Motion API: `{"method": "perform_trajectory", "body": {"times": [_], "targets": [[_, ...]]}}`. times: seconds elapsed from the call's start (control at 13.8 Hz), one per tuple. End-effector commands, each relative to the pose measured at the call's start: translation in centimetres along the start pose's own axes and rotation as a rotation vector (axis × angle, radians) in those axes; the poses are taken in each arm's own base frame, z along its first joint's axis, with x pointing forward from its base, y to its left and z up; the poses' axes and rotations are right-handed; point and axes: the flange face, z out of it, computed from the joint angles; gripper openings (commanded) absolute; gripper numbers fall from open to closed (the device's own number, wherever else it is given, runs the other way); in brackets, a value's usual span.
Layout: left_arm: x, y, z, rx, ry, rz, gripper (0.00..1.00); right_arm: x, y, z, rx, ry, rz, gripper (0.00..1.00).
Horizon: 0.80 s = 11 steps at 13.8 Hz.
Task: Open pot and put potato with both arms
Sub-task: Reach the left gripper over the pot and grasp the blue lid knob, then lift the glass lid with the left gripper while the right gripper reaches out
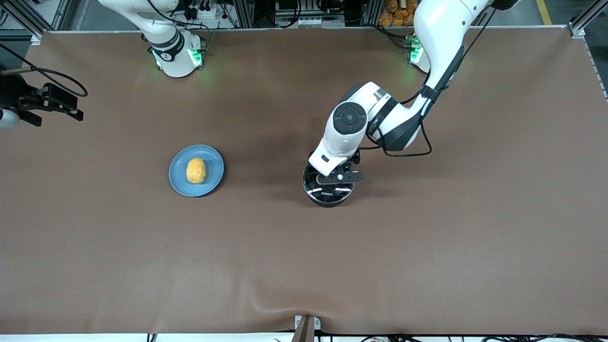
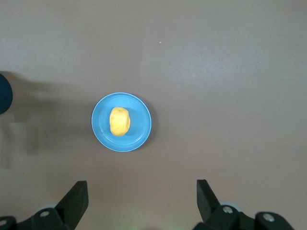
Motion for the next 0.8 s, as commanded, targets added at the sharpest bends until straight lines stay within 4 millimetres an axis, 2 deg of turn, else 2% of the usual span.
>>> {"method": "perform_trajectory", "body": {"times": [0.0,0.36,0.73], "targets": [[0.6,0.7,0.1,-0.003,0.033,-0.021,1.00,0.1,0.1,-0.4,0.014,-0.001,-0.002,1.00],[2.5,0.4,0.8,-0.016,0.057,-0.081,1.00,0.1,0.1,-0.4,0.014,-0.001,-0.002,1.00],[2.1,1.3,1.7,0.022,0.095,-0.113,0.99,-0.1,0.3,-0.4,0.015,-0.007,0.000,1.00]]}}
